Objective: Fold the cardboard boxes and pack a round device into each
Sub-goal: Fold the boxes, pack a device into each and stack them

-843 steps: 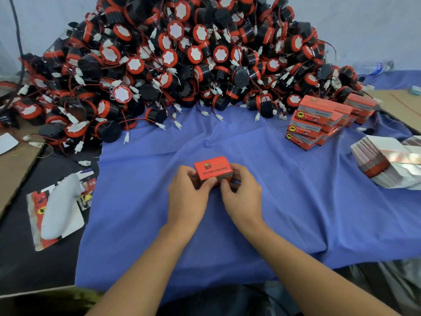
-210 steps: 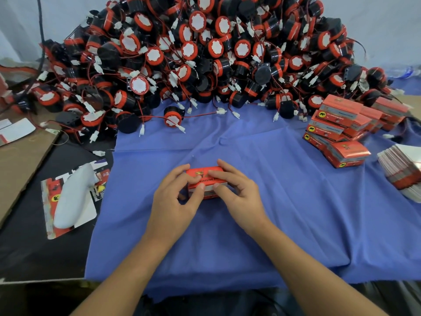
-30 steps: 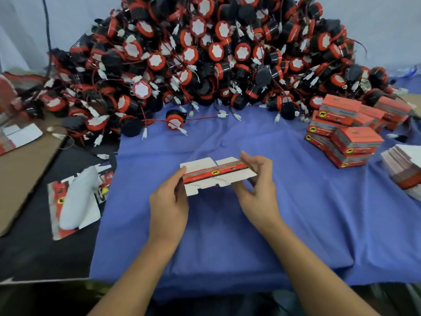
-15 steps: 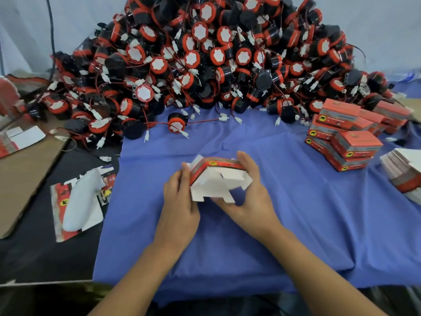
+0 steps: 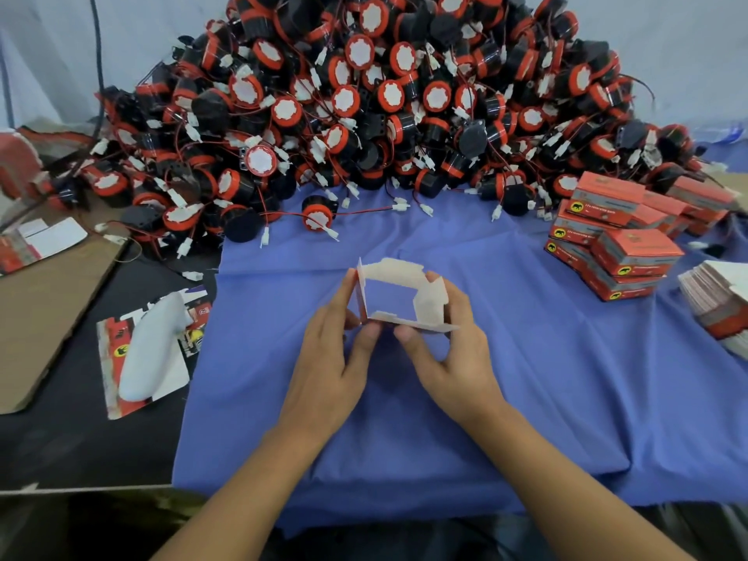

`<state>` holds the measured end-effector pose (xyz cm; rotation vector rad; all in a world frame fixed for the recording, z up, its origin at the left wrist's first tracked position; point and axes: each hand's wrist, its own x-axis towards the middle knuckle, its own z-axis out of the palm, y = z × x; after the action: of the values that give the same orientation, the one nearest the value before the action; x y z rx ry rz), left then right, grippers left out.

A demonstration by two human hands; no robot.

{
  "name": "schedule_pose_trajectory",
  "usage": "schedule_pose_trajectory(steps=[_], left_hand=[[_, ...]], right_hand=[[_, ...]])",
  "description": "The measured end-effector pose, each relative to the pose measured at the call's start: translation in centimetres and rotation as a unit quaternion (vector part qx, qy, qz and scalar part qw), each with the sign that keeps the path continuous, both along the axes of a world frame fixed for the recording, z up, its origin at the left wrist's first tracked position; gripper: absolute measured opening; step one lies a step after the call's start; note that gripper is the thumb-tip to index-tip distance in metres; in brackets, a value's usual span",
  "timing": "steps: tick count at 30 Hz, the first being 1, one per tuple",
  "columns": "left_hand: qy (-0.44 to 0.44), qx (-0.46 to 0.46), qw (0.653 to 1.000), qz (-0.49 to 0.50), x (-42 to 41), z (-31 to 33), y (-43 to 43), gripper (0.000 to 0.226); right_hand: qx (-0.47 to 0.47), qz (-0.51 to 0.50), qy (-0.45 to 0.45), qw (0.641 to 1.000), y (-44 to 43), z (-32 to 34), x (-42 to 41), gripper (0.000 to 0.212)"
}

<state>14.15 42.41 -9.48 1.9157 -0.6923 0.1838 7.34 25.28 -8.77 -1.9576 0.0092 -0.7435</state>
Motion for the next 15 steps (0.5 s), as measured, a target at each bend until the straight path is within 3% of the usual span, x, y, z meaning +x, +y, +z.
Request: schedule_pose_trajectory(steps=[7,15], left_hand=[[0.003,-0.066,0.998,-0.004,-0.8,1.0,0.1,0.06],[0.041,-0.106,0.991,-0.066,-1.3,1.2,0.7,0.04]], right_hand=[[0.002,0.002,-0.053,0.999,0.3,0.4,-0.4,0.055],[0.014,-0.002,-0.066,0.998,0.1,-0.3,-0.5,0.056]])
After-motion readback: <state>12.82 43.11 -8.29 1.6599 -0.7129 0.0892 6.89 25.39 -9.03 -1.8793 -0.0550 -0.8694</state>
